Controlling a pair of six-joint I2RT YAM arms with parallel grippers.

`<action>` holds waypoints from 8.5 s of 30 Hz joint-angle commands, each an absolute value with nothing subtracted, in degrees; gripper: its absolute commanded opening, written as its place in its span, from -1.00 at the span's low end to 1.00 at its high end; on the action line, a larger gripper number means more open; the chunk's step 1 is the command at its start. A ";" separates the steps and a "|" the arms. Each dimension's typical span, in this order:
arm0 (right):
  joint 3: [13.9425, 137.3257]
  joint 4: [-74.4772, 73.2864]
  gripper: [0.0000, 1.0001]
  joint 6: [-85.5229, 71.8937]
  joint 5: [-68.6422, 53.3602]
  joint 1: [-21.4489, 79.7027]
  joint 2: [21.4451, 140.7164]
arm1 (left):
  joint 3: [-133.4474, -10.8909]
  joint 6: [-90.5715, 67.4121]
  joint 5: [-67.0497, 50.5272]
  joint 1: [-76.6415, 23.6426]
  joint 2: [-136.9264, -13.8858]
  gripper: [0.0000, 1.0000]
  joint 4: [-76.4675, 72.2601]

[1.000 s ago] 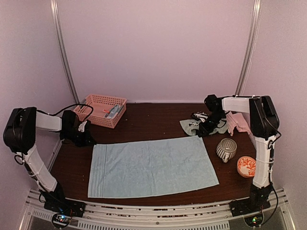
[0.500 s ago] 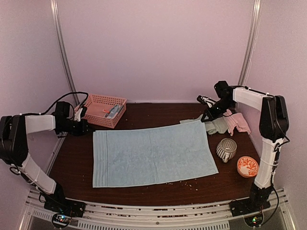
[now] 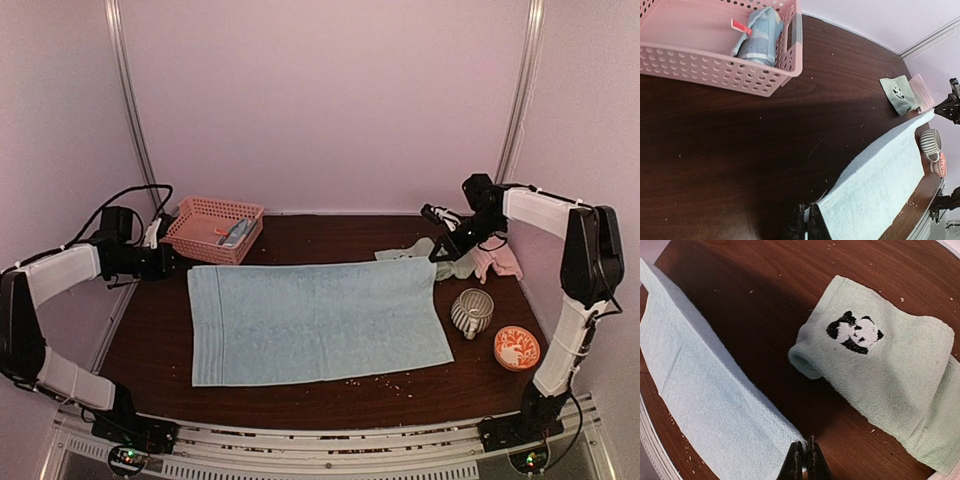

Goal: Roll the towels
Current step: Fold the towel at the center of the board, then move the towel to the center of the board.

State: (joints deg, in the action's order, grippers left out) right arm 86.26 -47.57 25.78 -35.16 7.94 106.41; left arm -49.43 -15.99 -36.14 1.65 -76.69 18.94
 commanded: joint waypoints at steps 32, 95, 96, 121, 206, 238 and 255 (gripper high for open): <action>65.17 -66.59 -1.00 59.84 -38.99 8.06 95.99 | -45.13 -14.91 -29.19 -0.41 -75.80 -1.00 46.93; 57.05 -62.56 -1.00 59.27 -20.73 15.82 90.32 | -43.30 -16.26 -25.42 -17.80 -78.79 -1.00 54.27; 56.57 -62.33 -1.00 59.35 -20.48 15.78 90.14 | -43.13 -16.40 -25.00 -18.01 -78.94 -1.00 54.28; 52.64 -65.78 -0.44 64.42 -20.94 15.91 85.88 | -43.16 -15.56 -29.03 -25.77 -81.70 -0.59 55.12; 70.40 -37.48 -0.76 27.25 1.22 26.89 112.41 | -41.88 -37.79 0.00 -19.48 -86.47 -1.00 32.57; 79.77 -47.54 -0.69 21.45 -12.63 20.67 111.25 | -43.07 -27.52 -15.78 -24.41 -82.18 -1.00 21.21; 84.85 -46.71 -0.48 20.45 -8.09 19.55 114.80 | -40.44 -29.39 -14.75 -24.52 -83.93 -1.00 19.15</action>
State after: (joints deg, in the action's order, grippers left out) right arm 83.96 -44.97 22.06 -7.31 20.53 116.73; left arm -40.75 -28.56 -14.37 -24.23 -84.44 21.71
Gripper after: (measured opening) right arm 0.242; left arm 0.002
